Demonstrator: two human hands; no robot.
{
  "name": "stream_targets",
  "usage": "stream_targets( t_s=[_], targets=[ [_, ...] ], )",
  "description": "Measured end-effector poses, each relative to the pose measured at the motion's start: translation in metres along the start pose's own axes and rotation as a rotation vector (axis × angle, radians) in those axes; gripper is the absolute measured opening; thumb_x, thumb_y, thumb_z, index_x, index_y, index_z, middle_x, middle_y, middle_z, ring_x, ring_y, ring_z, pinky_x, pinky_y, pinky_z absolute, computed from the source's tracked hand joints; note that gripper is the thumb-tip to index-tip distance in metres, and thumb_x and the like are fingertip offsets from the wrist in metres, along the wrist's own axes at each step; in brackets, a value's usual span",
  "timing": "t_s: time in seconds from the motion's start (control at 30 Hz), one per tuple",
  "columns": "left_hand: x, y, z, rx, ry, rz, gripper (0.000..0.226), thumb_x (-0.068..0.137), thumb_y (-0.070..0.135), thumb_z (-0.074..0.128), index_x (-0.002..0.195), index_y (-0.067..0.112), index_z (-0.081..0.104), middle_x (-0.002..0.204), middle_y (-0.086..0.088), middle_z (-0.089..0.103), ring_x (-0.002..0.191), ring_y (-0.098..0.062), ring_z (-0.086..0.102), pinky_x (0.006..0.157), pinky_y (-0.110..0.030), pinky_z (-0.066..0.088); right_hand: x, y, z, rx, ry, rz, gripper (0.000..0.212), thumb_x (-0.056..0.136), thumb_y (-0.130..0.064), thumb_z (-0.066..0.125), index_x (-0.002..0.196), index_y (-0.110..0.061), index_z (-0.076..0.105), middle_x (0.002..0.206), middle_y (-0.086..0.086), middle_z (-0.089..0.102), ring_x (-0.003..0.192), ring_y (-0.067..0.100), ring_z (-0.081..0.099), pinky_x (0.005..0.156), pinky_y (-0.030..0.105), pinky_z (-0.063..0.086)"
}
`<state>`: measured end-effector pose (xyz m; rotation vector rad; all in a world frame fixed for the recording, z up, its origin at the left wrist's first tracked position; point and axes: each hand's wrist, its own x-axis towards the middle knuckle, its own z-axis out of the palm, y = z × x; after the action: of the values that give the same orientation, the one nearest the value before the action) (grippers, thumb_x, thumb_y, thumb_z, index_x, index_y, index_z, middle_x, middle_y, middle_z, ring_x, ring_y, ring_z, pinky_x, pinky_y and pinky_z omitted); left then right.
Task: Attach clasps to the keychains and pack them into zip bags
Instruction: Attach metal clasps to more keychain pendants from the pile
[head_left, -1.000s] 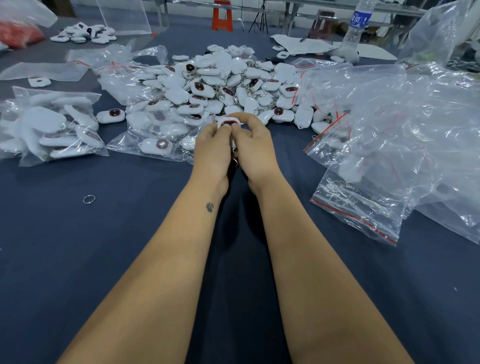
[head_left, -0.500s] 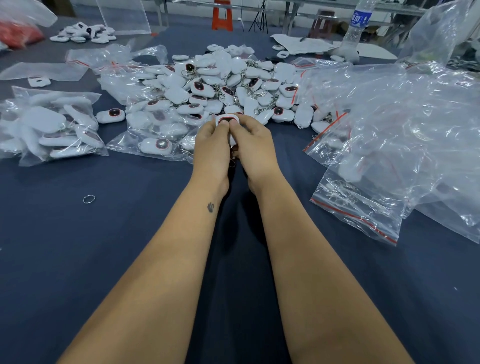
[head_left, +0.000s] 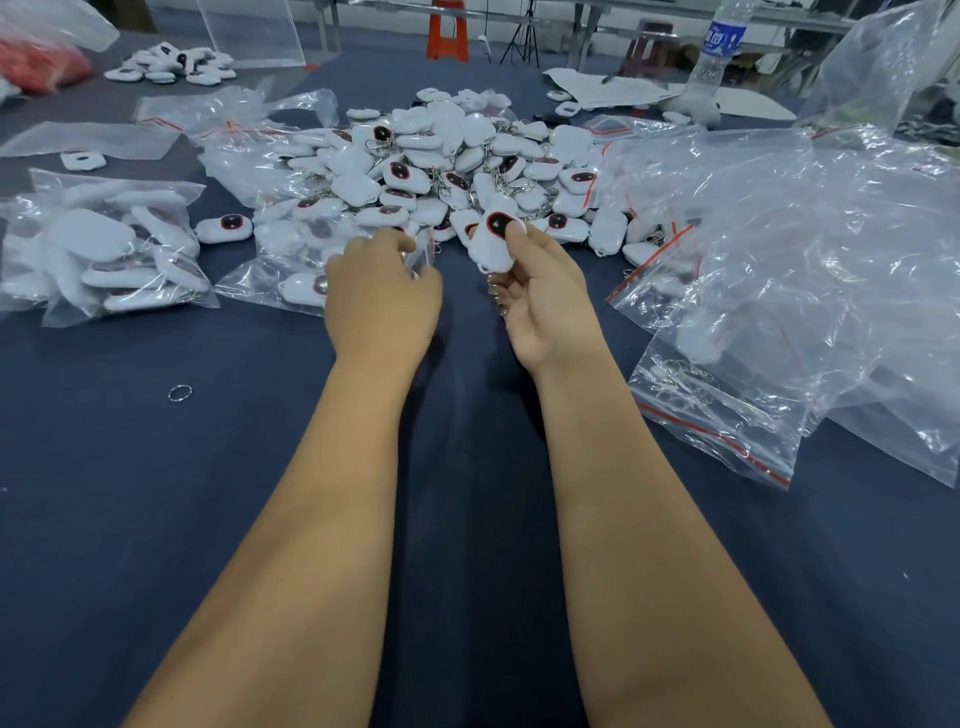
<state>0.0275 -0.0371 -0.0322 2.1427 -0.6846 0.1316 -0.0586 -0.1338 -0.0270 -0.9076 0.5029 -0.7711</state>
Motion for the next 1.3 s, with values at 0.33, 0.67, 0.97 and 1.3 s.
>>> stream_targets(
  t_s=[0.33, 0.67, 0.97, 1.3],
  targets=[
    [-0.008, 0.014, 0.001, -0.369, -0.043, -0.112, 0.017, 0.081, 0.016, 0.056, 0.087, 0.018, 0.072, 0.076, 0.003, 0.070, 0.078, -0.022, 0.067, 0.072, -0.036, 0.056, -0.004, 0.007, 0.010, -0.056, -0.059, -0.052, 0.027, 0.093, 0.006, 0.055, 0.118, -0.001, 0.050, 0.097, 0.015, 0.067, 0.077, 0.021, 0.069, 0.074, 0.027, 0.059],
    [-0.007, 0.022, -0.002, -0.731, 0.176, -0.159, 0.020, 0.082, 0.008, 0.060, 0.084, 0.027, 0.062, 0.089, 0.005, 0.065, 0.071, -0.014, 0.063, 0.067, -0.034, 0.057, -0.006, 0.021, 0.017, -0.774, -0.080, -0.264, 0.008, 0.092, -0.010, 0.060, 0.091, -0.007, 0.067, 0.079, 0.005, 0.069, 0.076, 0.020, 0.064, 0.076, 0.041, 0.055],
    [-0.013, 0.022, 0.009, -0.497, 0.034, -0.032, 0.016, 0.088, 0.015, 0.056, 0.097, 0.026, 0.062, 0.109, 0.005, 0.063, 0.091, -0.007, 0.059, 0.085, -0.029, 0.052, -0.008, 0.018, 0.017, -0.682, -0.139, -0.177, 0.022, 0.093, 0.001, 0.048, 0.096, -0.018, 0.058, 0.091, -0.001, 0.070, 0.074, 0.002, 0.063, 0.063, 0.015, 0.050],
    [-0.010, 0.015, 0.014, -0.142, 0.022, -0.043, 0.026, 0.093, 0.026, 0.046, 0.111, 0.017, 0.062, 0.120, -0.005, 0.049, 0.114, -0.025, 0.048, 0.090, -0.035, 0.040, -0.009, 0.015, 0.020, -0.590, -0.052, -0.147, 0.027, 0.087, 0.003, 0.052, 0.101, -0.016, 0.063, 0.097, 0.000, 0.071, 0.088, 0.012, 0.066, 0.080, 0.028, 0.054]
  ],
)
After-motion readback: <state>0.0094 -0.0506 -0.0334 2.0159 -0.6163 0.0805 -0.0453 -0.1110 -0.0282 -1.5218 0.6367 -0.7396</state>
